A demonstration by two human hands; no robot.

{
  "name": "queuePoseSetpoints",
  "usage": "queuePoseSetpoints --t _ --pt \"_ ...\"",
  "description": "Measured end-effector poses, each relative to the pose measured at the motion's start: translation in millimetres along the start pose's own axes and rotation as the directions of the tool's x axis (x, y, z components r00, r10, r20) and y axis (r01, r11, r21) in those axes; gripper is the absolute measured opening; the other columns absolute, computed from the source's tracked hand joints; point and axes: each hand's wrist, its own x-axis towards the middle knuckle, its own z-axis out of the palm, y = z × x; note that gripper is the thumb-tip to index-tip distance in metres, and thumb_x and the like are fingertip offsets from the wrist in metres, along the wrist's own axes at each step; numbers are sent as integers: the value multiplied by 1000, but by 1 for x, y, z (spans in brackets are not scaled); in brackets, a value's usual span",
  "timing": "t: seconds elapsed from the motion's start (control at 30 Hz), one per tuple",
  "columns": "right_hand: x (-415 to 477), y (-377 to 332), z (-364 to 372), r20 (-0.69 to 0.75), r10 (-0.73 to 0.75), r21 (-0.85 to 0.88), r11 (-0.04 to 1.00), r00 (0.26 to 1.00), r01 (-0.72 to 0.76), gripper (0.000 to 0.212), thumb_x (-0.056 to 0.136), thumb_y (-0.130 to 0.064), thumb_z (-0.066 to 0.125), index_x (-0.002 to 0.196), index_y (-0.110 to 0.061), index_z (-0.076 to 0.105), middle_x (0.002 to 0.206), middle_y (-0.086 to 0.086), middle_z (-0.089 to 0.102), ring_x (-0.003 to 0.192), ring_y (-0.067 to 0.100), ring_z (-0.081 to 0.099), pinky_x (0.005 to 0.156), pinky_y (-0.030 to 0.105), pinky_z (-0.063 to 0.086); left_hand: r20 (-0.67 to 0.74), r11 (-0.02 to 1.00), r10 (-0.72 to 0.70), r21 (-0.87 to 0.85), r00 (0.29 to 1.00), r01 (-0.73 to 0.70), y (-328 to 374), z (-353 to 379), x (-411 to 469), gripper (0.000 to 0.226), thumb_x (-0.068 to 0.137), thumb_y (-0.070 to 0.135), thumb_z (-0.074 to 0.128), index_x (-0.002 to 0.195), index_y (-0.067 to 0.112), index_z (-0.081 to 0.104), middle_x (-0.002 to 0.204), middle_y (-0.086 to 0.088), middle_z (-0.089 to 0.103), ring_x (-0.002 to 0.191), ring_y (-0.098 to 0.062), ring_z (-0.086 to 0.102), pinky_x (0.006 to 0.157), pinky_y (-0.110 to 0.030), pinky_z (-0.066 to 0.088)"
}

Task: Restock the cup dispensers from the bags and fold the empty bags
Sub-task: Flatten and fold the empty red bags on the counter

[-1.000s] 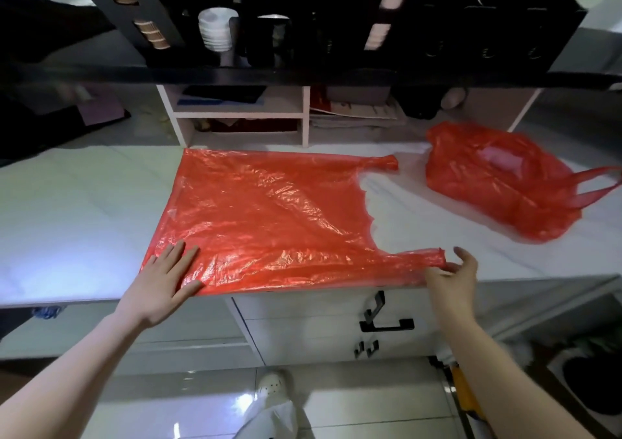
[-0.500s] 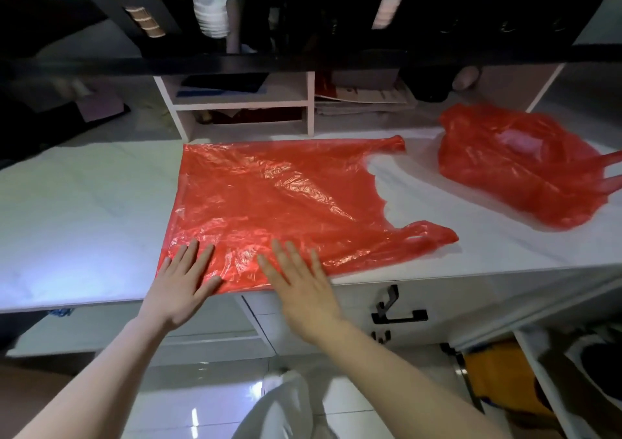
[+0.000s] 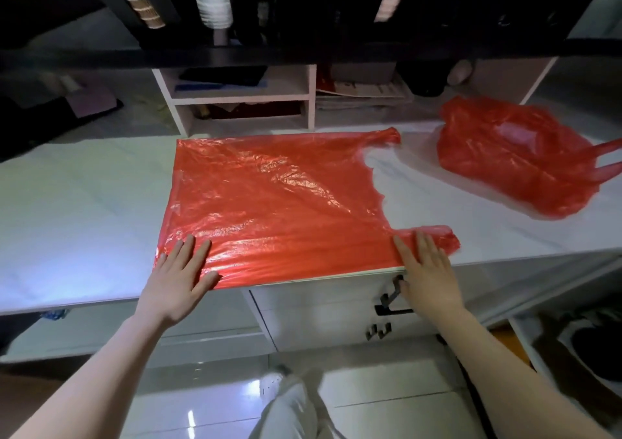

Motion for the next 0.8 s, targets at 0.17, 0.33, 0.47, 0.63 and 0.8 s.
queuePoseSetpoints --t 0.17,0.33,0.47,0.63,0.8 --pt "2 -3 -7 14 12 3 1000 1000 -12 81 91 -29 53 151 -31 -1 159 12 -6 147 28 -4 117 40 2 8 997 72 -27 997 -72 -1 -7 -6 111 63 92 7 148 21 -8 157 -1 -6 146 -21 -2 117 -43 4" --pt "3 -9 -18 -74 88 -83 992 993 -94 71 79 -18 60 145 -26 32 140 10 41 125 33 39 103 46 31 29 988 155 15 987 -155 -13 -14 -16 118 66 78 55 149 14 -1 156 -4 -3 146 -27 0 117 -46 11" --pt "7 -2 -14 -150 91 -78 992 984 -103 64 68 -13 70 129 -18 53 124 11 53 117 36 44 98 53 31 -40 986 163 44 986 -161 -31 -12 -30 95 73 34 79 149 16 24 156 -10 20 142 -35 24 112 -49 26" --pt "14 -18 -25 -106 169 -165 969 980 -185 64 69 -14 61 131 -20 44 125 6 45 119 29 37 101 45 25 -80 981 192 29 978 -190 -51 -24 -23 88 69 24 83 144 13 39 150 -12 36 131 -35 42 104 -43 39" --pt "11 -54 -22 -93 -30 -162 987 995 15 106 76 -19 68 150 -29 -8 158 9 0 144 31 -12 104 57 -26 -63 951 310 16 949 -309 -65 -35 -21 90 65 36 85 141 15 43 145 -9 43 125 -32 48 105 -40 40"
